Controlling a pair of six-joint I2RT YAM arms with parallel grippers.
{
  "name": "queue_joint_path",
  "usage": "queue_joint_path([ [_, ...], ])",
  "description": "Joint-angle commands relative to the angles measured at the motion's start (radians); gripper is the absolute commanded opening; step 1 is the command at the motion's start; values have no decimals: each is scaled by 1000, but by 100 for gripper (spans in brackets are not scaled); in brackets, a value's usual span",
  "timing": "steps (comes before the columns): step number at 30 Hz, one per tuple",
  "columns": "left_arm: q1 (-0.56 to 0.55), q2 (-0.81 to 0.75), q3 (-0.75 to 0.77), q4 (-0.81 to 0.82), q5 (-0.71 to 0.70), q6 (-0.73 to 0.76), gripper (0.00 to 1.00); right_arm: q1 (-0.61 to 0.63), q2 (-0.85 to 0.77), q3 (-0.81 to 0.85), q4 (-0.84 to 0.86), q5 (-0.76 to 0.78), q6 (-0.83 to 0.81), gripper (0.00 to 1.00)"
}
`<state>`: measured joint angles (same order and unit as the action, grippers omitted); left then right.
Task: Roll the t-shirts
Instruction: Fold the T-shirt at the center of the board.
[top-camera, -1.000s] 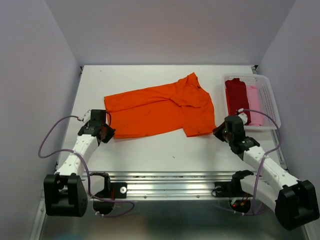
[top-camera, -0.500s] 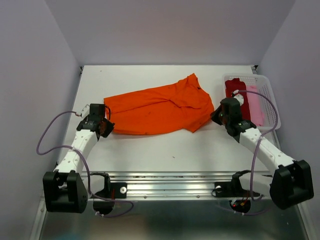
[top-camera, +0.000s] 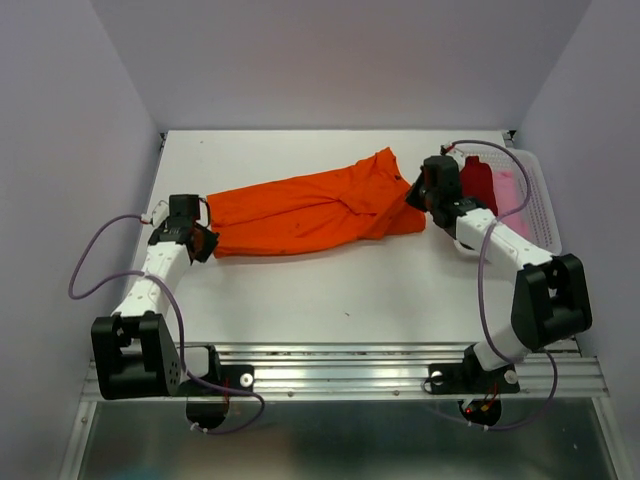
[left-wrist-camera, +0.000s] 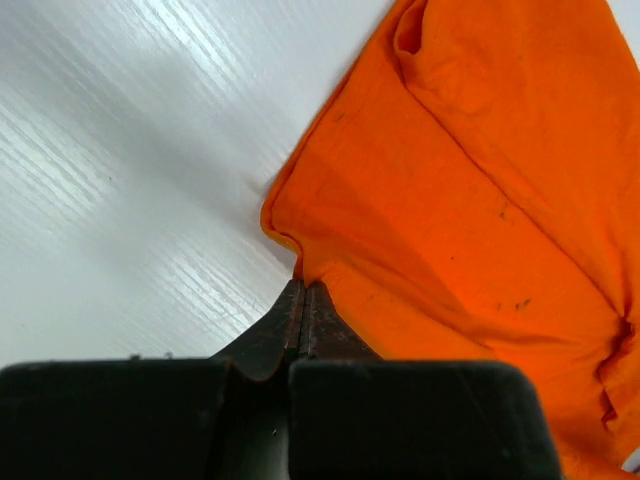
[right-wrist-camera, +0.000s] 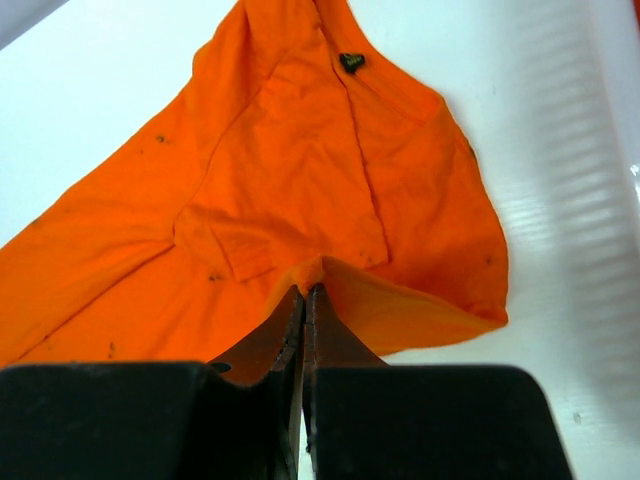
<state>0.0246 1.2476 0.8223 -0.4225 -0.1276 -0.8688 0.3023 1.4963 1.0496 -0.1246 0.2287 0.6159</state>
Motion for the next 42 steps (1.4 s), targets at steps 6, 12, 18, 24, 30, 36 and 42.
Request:
queue_joint_path([
  [6,44,81,81,65,3,22,0,4,172,200,65,5,-34,1],
  [12,46,72,92,56,6,54,0,4,188,237,65,0,-48,1],
  [18,54,127,112,68,16,60,0,4,242,302,63,-9,-71,1],
  [24,54,170,127,90,31,53,0,4,291,345,63,-11,-81,1],
  [30,54,237,170,94,42,59,0,4,337,398,60,-14,-94,1],
  [36,54,276,189,80,45,80,0,-14,375,443,54,-25,-105,1],
  [42,54,144,118,36,71,122,0,-14,265,371,39,-25,-105,1],
])
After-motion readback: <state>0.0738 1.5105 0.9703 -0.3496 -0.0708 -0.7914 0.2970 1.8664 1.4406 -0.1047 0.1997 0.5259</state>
